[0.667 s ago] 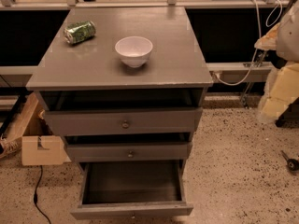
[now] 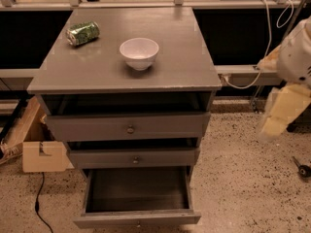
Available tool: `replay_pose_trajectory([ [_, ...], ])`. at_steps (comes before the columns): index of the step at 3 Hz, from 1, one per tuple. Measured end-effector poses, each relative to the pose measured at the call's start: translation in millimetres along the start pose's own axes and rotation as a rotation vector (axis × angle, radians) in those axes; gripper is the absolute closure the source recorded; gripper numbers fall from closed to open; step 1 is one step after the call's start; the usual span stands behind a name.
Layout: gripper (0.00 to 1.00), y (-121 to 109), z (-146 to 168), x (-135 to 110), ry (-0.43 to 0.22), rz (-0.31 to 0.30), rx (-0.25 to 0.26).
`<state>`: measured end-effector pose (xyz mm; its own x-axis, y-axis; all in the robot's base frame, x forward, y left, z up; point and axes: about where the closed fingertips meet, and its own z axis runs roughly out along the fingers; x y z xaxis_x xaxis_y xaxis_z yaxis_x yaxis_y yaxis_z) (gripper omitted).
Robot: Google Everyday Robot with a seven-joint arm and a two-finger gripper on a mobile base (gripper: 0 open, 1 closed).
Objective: Close bottom drawer
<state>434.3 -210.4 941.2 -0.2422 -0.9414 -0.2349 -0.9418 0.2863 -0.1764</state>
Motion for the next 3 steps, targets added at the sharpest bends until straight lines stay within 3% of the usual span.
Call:
replay_pose_trajectory([
  [2,0.0,68.6,159.9,4.1,-0.161,0.171,-0.306],
  [3,0.0,79.0,177.3,4.6,-0.172,0.189,-0.342],
])
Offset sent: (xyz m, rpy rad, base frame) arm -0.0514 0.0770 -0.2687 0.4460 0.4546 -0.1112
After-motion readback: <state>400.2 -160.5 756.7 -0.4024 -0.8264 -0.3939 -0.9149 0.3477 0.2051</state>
